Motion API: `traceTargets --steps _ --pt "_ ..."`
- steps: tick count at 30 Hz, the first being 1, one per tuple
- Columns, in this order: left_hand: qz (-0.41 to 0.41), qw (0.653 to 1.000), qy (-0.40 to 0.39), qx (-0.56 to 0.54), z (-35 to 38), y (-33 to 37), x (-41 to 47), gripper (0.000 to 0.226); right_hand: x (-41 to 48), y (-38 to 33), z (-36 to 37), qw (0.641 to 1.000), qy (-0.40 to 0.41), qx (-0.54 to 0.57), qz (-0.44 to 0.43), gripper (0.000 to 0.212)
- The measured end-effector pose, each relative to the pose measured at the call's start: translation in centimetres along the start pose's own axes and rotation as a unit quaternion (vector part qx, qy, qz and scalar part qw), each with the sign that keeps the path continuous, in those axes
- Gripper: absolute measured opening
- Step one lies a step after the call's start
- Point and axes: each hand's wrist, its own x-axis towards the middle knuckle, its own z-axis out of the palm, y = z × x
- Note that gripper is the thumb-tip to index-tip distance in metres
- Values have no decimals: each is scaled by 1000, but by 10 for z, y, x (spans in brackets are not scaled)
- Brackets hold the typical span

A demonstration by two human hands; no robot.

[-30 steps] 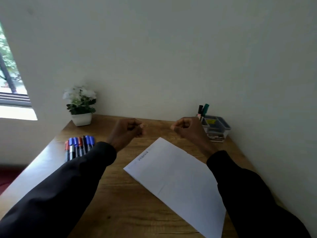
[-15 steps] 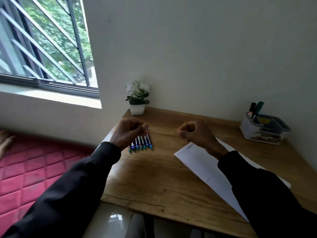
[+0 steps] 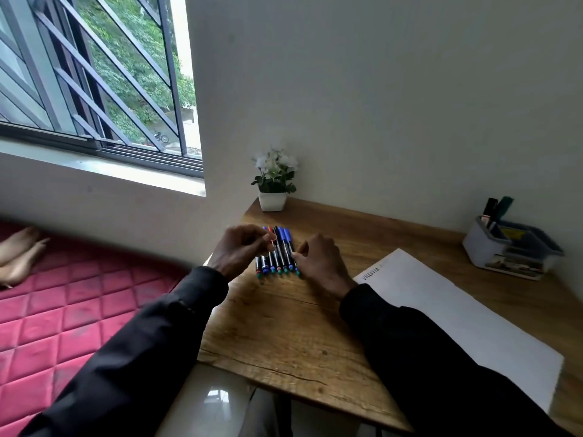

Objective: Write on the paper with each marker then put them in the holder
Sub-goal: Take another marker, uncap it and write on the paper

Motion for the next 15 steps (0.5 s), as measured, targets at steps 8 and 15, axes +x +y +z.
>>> traceTargets --steps 8,15 --pt "0 1000 -18 12 -2 -7 2 18 -2 9 -8 996 -4 -88 12 12" --pt "-8 1000 -5 -14 8 -5 6 13 -1 39 -35 991 26 -129 31 11"
